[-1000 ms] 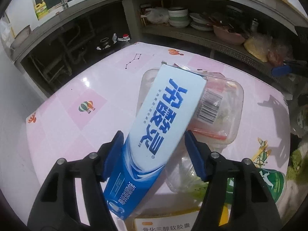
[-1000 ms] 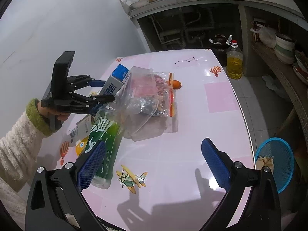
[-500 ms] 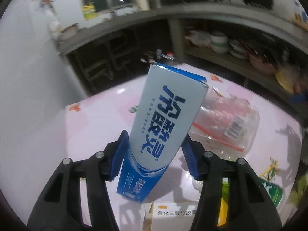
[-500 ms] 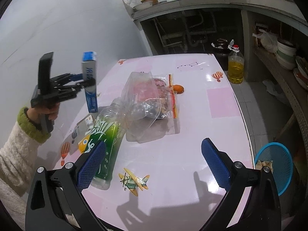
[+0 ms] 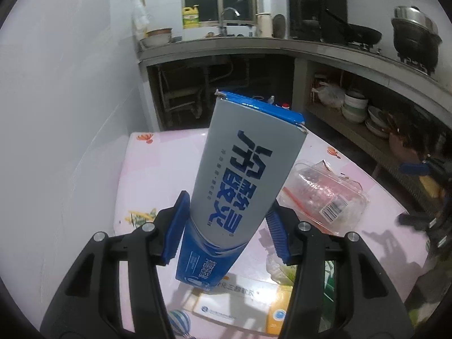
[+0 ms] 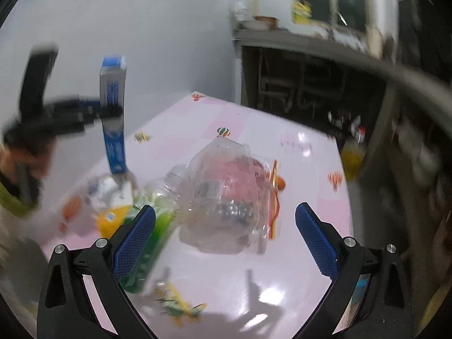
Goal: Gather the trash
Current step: 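Grasp the clear plastic container with the right tool while the left tool holds the box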
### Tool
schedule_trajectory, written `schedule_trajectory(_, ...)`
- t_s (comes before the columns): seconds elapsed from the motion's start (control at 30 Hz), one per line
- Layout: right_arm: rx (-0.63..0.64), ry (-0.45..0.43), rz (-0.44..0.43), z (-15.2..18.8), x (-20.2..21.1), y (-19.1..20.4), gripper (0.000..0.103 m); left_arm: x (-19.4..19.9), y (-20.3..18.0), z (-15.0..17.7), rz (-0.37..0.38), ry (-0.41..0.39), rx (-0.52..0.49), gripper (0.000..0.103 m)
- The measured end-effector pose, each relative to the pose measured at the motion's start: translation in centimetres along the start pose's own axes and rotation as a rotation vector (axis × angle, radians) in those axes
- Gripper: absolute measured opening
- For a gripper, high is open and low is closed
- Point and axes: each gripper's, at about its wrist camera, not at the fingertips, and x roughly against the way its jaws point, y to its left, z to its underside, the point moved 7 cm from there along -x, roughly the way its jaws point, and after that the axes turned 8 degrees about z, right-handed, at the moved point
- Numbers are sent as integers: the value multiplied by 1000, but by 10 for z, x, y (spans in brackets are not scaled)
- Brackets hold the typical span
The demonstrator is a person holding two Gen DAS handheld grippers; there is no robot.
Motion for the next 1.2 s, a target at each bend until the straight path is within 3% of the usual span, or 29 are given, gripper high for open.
schedule_trajectory(0.13,141,-17,60,5,-19,17,96,5,0,5,-2,-3,11,51)
schedule_trajectory(0.53,407,-69,98,8,-46,53,96,11,6,8,-1,-3,38,51)
schedule_trajectory(0.9,504,-43,158,18,-74,66,96,9,5,7,-4,2,33,51)
schedule_trajectory(1.2,432,-53,187,17,-69,55,92,9,6,8,-2,3,30,51)
